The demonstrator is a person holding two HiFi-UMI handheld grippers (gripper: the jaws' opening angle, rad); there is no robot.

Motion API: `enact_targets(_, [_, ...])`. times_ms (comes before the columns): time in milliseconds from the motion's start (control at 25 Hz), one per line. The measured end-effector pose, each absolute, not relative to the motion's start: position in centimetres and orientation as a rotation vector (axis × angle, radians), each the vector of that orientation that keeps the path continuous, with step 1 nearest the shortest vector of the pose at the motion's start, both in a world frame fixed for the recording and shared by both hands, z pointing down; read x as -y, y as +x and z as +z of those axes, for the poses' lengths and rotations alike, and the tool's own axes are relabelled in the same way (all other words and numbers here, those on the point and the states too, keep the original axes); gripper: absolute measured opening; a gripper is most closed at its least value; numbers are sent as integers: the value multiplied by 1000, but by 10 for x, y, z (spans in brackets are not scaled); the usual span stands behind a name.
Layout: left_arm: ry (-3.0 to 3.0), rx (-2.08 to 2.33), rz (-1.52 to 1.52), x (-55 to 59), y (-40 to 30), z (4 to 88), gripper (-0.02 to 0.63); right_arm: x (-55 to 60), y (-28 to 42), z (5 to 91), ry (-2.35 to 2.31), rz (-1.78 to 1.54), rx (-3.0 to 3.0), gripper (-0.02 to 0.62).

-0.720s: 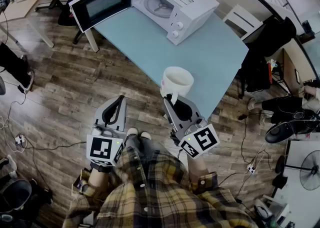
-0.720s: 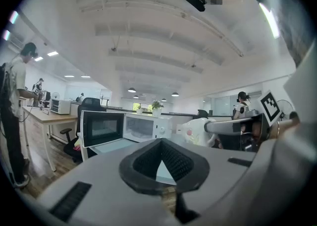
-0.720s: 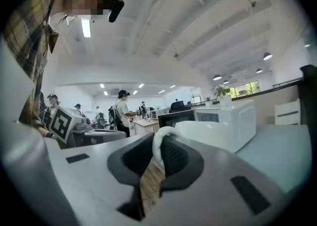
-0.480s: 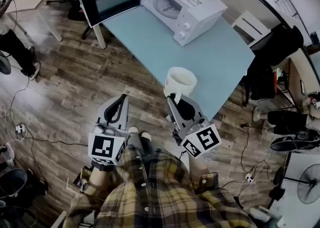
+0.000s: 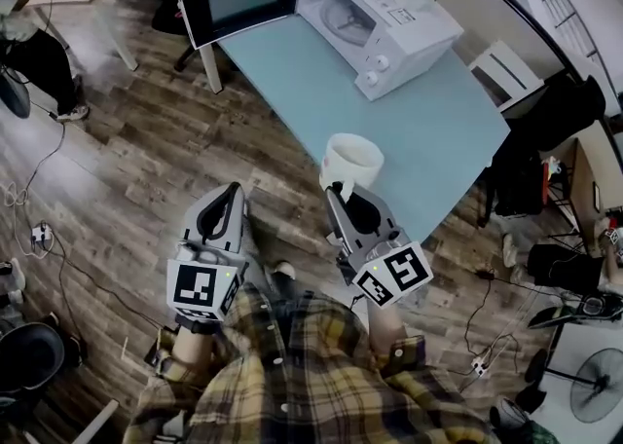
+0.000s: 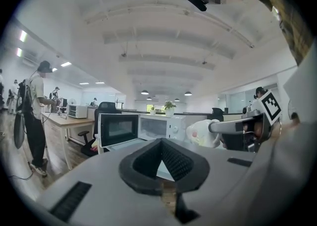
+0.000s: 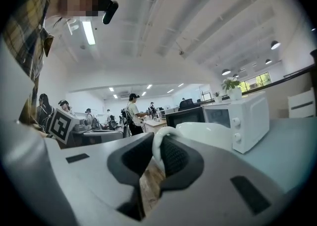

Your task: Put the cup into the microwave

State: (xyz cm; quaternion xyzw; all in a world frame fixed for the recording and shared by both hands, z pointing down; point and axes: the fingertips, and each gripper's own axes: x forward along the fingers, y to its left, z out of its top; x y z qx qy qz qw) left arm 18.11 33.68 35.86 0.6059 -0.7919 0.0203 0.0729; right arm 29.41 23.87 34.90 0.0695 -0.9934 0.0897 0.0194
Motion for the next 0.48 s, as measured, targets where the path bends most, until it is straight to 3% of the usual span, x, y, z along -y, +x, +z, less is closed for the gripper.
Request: enact_targets(480, [1914, 2332, 84, -281, 51, 349, -3, -188, 167, 345, 311, 279, 3092, 44])
